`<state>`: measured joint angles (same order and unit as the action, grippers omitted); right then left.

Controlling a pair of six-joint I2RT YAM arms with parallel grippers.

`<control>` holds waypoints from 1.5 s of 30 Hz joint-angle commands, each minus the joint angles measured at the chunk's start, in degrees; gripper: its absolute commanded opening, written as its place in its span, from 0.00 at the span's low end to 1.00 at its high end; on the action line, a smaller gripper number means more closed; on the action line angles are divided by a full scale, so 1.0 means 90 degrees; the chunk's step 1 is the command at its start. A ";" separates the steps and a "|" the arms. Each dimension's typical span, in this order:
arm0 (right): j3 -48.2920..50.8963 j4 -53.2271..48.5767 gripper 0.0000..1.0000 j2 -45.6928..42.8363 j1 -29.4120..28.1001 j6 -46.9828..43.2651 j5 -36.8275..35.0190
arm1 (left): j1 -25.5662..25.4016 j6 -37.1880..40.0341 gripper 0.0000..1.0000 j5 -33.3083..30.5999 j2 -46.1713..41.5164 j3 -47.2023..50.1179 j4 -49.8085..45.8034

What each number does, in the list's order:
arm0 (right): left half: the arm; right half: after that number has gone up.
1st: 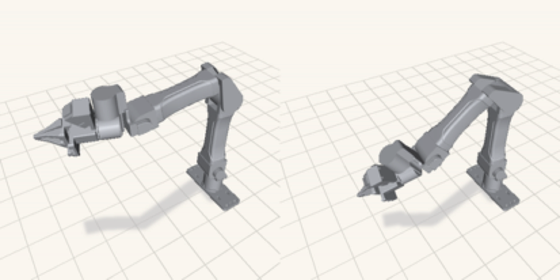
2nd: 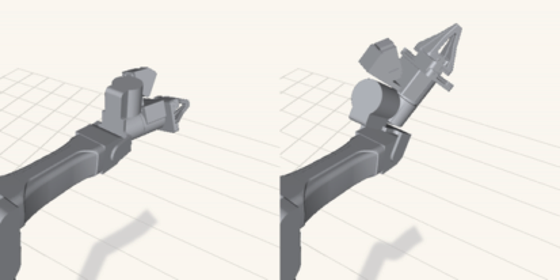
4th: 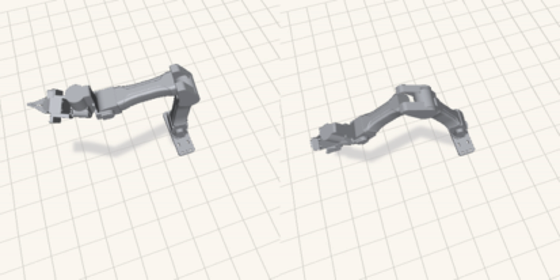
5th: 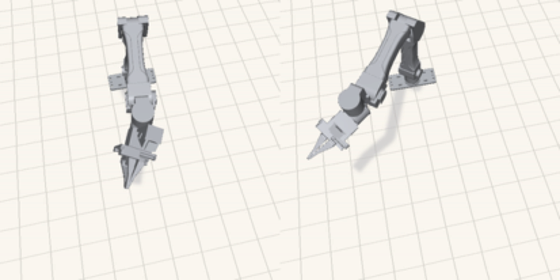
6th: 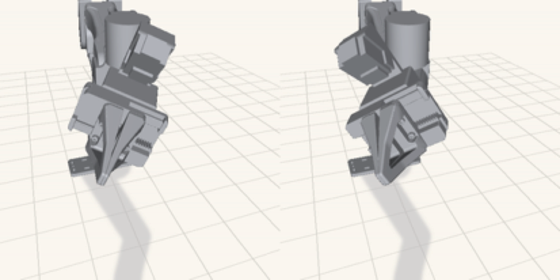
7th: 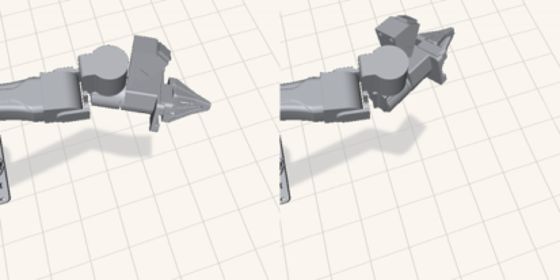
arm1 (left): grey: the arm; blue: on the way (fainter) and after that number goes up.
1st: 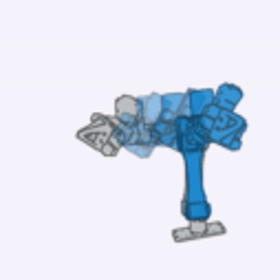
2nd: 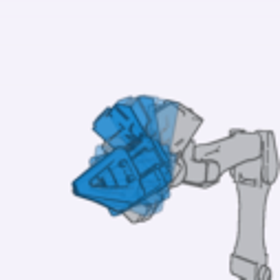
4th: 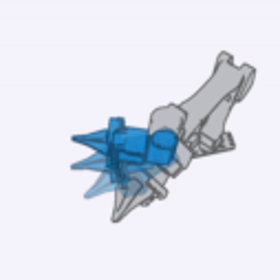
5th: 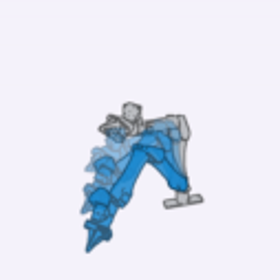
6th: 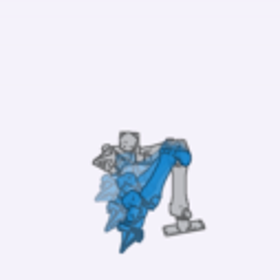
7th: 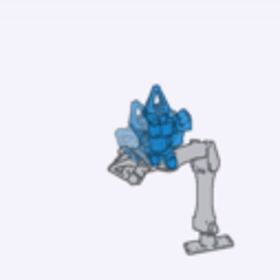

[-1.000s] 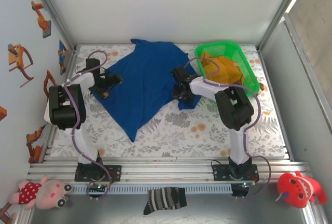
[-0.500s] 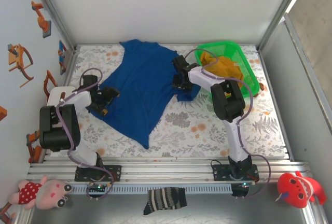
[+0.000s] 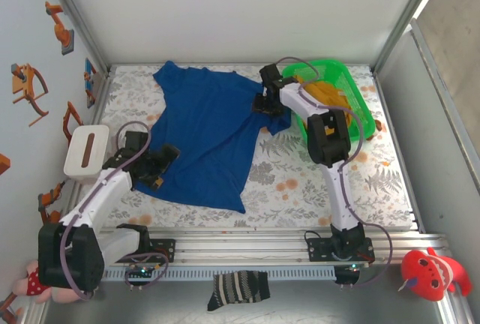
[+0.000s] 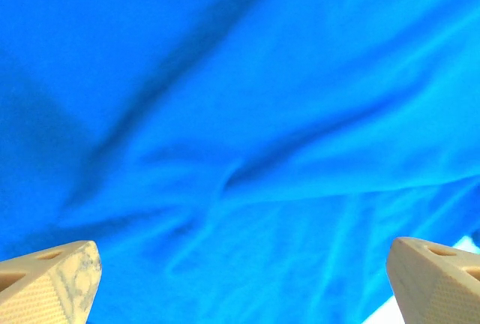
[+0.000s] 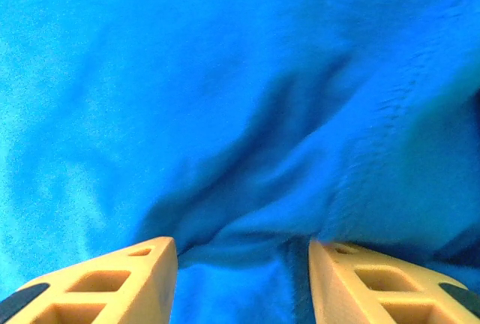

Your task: Fold the inside-out t-shirt

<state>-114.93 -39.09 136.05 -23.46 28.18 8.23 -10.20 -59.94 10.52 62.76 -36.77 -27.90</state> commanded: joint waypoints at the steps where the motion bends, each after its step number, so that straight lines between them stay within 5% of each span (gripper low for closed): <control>1: 0.0519 0.0386 0.49 -0.1183 -0.0060 -0.0245 0.0549 | -0.0019 0.0543 0.97 -0.0290 0.0189 -0.0859 -0.0215; 10: 0.2866 0.1417 0.48 -0.2800 -0.0830 0.0447 0.0569 | 0.0171 0.2263 0.97 0.0112 0.3528 -0.3966 0.0058; 20: 0.4260 0.2292 0.44 -0.2843 -0.2313 0.1453 0.0095 | 0.0148 0.2613 0.97 0.1007 0.6593 -0.7028 0.0017; 31: 0.4891 0.2427 0.43 -0.2342 -0.2458 0.1859 -0.0075 | 0.0363 0.1828 0.97 0.0873 0.7291 -0.6700 0.0633; 45: 0.5263 0.1171 0.42 -0.2485 -0.1370 0.1242 -0.0590 | 0.1265 0.1563 0.97 0.0889 0.6603 -0.5007 0.1122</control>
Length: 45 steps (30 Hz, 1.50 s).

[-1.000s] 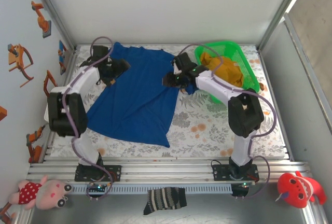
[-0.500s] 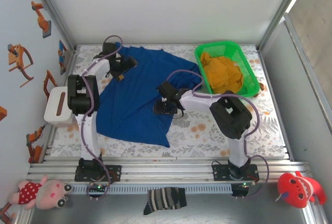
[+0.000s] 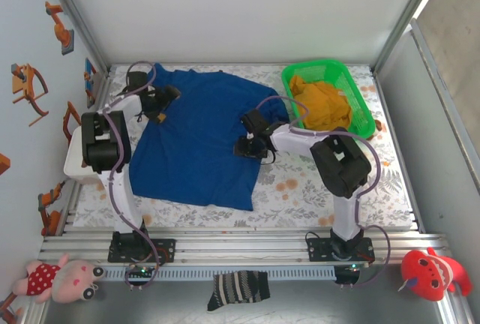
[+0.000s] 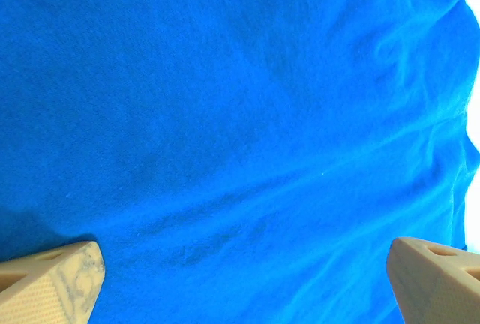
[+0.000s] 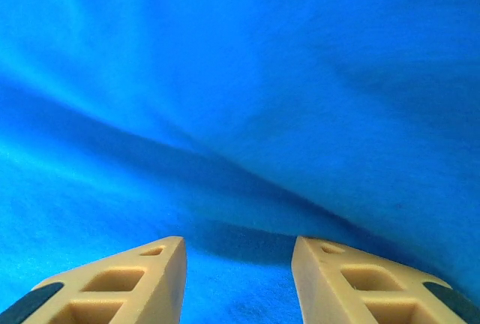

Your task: Fold the inside-out t-shirt

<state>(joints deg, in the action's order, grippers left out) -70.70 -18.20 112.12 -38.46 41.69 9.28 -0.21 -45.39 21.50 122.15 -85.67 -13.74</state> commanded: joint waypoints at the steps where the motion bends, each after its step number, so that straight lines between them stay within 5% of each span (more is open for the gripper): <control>1: 0.0352 -0.1223 0.43 0.0165 0.0357 -0.0307 -0.0801 | 0.0185 -0.0060 0.97 -0.0328 -0.0057 0.0479 -0.0451; 13: 0.0090 -0.1457 0.43 -0.1046 0.0489 -0.1124 -0.0320 | 0.0161 0.0260 0.97 0.0432 -0.0786 0.0209 -0.0336; 21: 0.0204 -0.1796 0.42 -0.1806 -0.0609 -0.1043 -0.0625 | -0.0162 0.0398 0.97 0.0649 -0.2362 0.0864 -0.0883; 35: 0.0567 -0.1242 0.36 -0.0995 -0.2728 0.0156 -0.1174 | -0.0950 0.1143 0.97 -0.1231 -0.5954 0.3681 -0.2466; 45: 0.0579 -0.1147 0.32 -0.0674 -0.2974 0.0309 -0.1282 | -0.0940 0.1147 0.97 -0.1341 -0.6371 0.3865 -0.2710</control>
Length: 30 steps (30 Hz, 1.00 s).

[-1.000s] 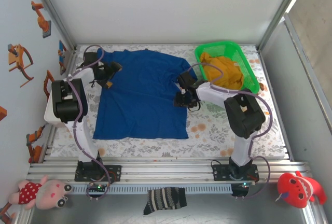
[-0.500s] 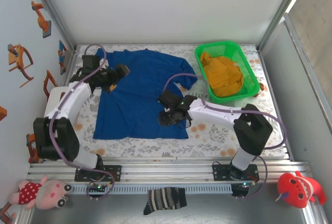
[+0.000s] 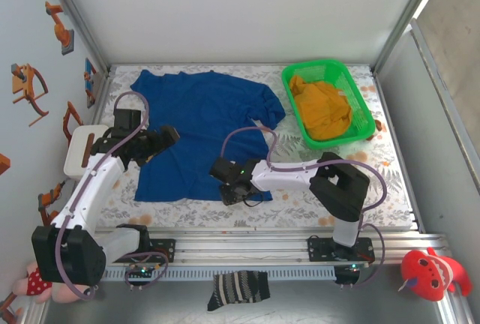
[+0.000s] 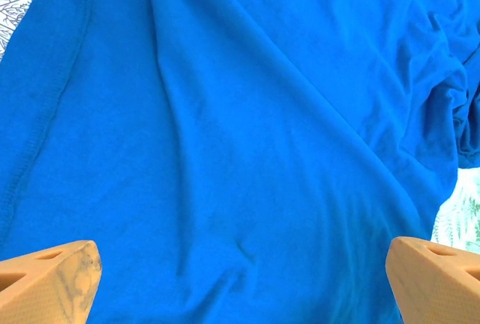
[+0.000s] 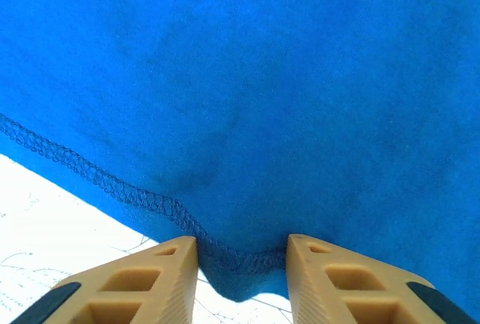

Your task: Fold the inside-out t-shirt

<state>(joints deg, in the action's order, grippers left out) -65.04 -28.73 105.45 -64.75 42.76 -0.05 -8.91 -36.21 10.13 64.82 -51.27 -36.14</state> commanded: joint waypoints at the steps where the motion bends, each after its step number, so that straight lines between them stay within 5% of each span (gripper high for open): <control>1: -0.0040 0.0020 0.27 0.0035 -0.0053 0.0196 -0.0257 | 0.0025 0.0126 0.97 -0.0038 0.0014 0.0035 -0.0214; 5: -0.0068 -0.0047 0.00 -0.0140 -0.0065 0.0183 -0.0360 | 0.0031 0.0146 0.97 -0.0015 0.0091 -0.0007 -0.0217; 24: -0.0583 -0.0833 0.00 -0.1029 -0.0003 -0.0285 -0.0551 | -0.0274 0.1012 0.97 0.0223 0.0251 0.0138 -0.0627; 30: -0.0397 -0.0993 0.23 -0.0876 0.0061 -0.0337 -0.0725 | -0.0392 0.1018 0.97 0.0285 0.0238 0.0179 -0.0662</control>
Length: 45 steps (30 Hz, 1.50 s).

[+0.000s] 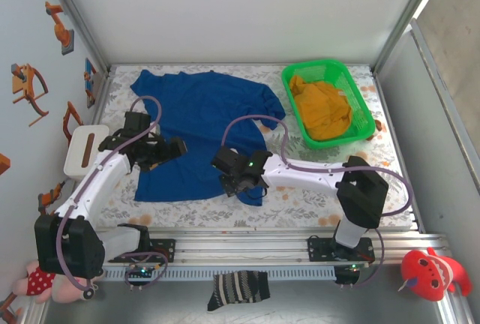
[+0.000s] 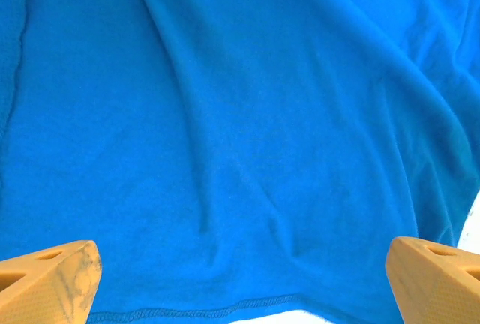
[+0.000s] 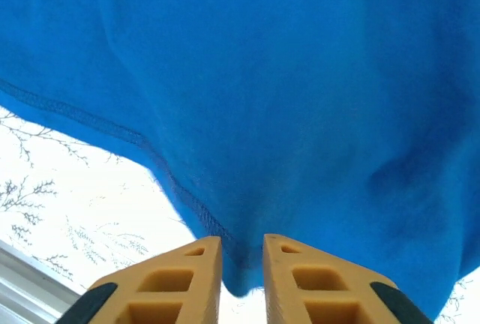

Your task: Fold the inside-out t-shirt

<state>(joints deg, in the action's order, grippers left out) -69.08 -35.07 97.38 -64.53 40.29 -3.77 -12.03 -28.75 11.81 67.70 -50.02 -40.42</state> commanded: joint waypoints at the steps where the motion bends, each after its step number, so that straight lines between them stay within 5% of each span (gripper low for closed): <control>1: 0.0149 -0.0327 0.23 -0.0004 0.0041 -0.0049 -0.0385 | -0.0058 0.0176 0.97 0.0104 -0.0079 0.0026 -0.0186; 19: 0.1562 -0.0756 0.36 -0.0591 0.0033 0.0277 -0.0921 | -0.0298 0.0126 0.97 0.0174 0.0270 -0.0272 -0.0167; 24: 0.1557 -0.0633 0.30 -0.0284 0.0035 0.0269 -0.1029 | -0.0352 0.0103 0.97 0.0179 0.0327 -0.0317 -0.0149; 30: 0.1680 -0.0551 0.00 -0.0352 0.0137 0.0269 -0.1183 | -0.0380 0.0094 0.97 0.0173 0.0355 -0.0360 -0.0150; 39: 0.2096 -0.0756 0.00 -0.1334 0.0844 0.0004 -0.1339 | -0.0379 0.0114 0.97 0.0162 0.0360 -0.0360 -0.0152; 44: 0.2035 -0.0574 0.00 -0.1554 0.0940 -0.0125 -0.0788 | -0.0381 0.0095 0.97 0.0162 0.0378 -0.0356 -0.0137; 45: 0.2032 -0.0453 0.10 -0.1522 0.0940 -0.0113 -0.0599 | -0.0381 0.0080 0.97 0.0158 0.0388 -0.0351 -0.0117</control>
<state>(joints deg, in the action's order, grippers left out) -50.72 -40.10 83.92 -56.05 40.07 -12.03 -15.09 -28.60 12.88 70.70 -51.75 -40.95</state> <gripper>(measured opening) 0.079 0.968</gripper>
